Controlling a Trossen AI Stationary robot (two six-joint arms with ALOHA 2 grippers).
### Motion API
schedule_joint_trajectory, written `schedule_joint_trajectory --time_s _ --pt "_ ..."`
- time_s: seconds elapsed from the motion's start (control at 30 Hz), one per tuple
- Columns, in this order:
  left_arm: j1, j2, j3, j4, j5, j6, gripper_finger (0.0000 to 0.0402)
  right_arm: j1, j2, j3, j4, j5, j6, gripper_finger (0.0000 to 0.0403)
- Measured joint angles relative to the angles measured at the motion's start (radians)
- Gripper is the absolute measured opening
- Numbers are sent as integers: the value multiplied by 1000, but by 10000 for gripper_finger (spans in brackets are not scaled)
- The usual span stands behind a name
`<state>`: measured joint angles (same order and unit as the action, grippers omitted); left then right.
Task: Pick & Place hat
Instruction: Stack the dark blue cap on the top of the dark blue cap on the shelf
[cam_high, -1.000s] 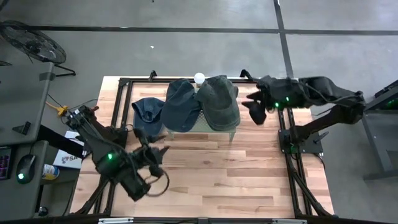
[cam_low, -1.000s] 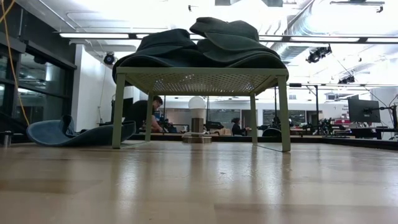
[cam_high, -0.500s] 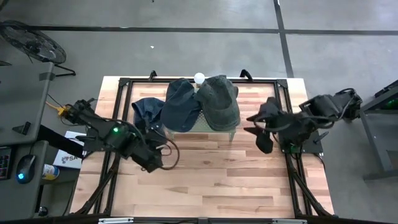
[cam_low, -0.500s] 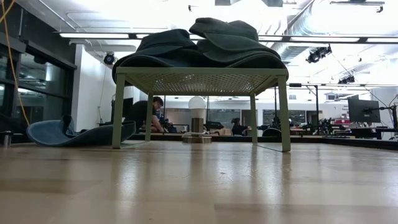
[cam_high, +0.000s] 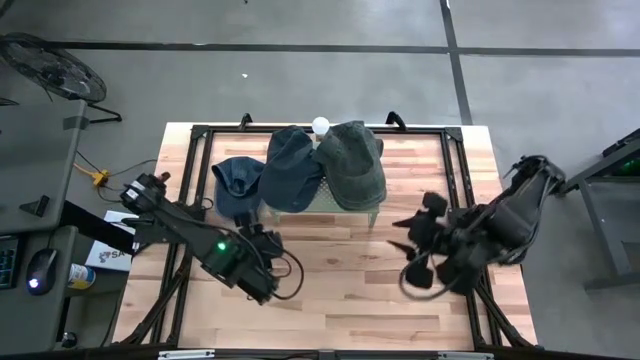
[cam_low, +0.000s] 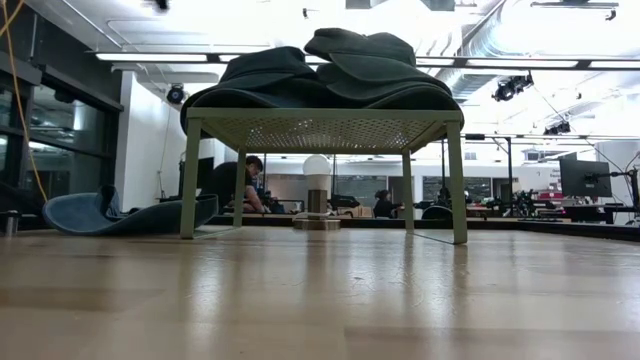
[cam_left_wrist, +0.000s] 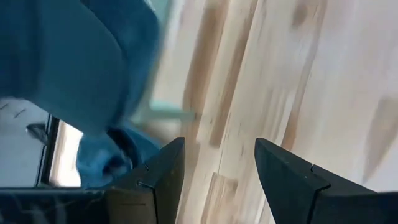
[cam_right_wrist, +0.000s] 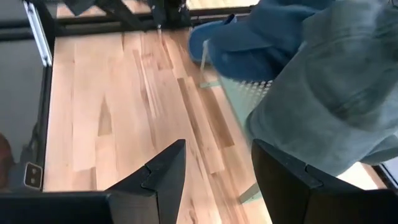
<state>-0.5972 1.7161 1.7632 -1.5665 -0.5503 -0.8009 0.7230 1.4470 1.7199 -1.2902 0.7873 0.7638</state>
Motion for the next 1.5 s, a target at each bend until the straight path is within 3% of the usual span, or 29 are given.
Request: schedule_joint_trajectory --time_s 0.17,0.53,0.67,1.0,1.37,1.5 --pt "1 16 -156 55 75 -29 188 13 83 -1 3 -3 22 177" --pt "-14 -6 -566 563 203 -15 188 39 144 -1 33 9 22 177" --pt "-38 -12 -675 659 205 -48 188 55 144 -1 42 10 32 177" --pt "-132 -14 -782 534 -43 -308 188 77 144 -1 42 28 41 177" --pt "-130 -14 -969 607 -170 -490 188 76 144 -1 47 33 40 177" --pt "-130 -14 -1052 709 -233 -521 188 76 144 -1 46 33 32 177"
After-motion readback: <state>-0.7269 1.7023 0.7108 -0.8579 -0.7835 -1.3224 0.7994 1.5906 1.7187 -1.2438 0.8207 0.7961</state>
